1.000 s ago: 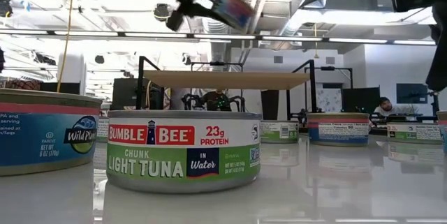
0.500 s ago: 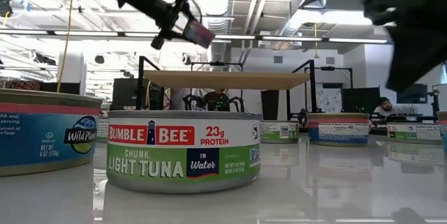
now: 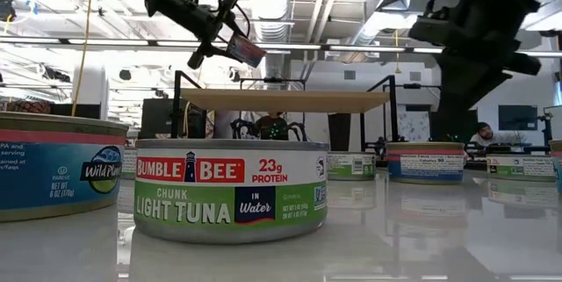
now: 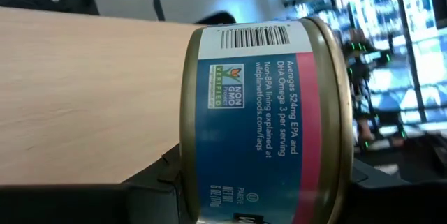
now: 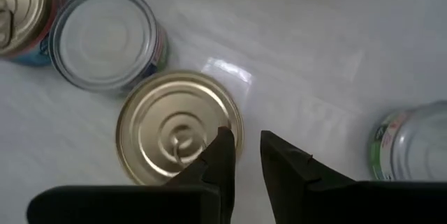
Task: Stack canned seafood by type on shelf
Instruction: Put the blue and pink tuna can on the shelf
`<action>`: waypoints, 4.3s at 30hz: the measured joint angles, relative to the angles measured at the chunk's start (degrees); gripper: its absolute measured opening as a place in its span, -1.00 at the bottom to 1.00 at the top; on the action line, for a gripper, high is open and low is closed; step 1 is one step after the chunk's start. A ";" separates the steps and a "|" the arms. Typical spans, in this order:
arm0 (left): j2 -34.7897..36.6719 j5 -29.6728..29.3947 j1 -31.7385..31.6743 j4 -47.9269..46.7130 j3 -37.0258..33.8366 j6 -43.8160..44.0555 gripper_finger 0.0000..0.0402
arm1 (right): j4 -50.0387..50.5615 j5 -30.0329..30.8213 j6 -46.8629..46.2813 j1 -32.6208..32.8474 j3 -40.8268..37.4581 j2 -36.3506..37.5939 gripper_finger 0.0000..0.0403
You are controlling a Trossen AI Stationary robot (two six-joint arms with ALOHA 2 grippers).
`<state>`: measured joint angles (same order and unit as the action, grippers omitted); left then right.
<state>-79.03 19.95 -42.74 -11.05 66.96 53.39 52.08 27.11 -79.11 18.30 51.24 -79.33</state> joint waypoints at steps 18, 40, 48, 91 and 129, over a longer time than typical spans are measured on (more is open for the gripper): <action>5.88 -46.89 27.36 -3.75 0.00 15.36 -0.11 | 4.37 -5.93 19.74 0.14 -10.26 21.30 -0.52; -11.17 -78.54 41.22 22.43 -6.80 45.45 -0.11 | 3.83 -11.33 31.17 0.09 -17.66 45.64 -0.52; -11.08 -76.16 38.66 22.56 -6.72 44.39 -0.05 | 2.19 -11.32 31.15 0.09 -17.66 45.62 -0.52; -11.06 -74.90 35.17 10.58 -6.71 56.93 0.49 | 4.94 -11.53 30.30 -0.12 -12.29 46.07 -0.52; -11.06 -68.14 35.12 10.58 -6.71 57.01 0.49 | -46.52 -45.09 83.62 -37.13 14.27 -5.90 -0.92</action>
<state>-90.08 -48.19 -7.62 -0.47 60.25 110.40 5.56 -17.98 4.51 -18.83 65.52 -85.23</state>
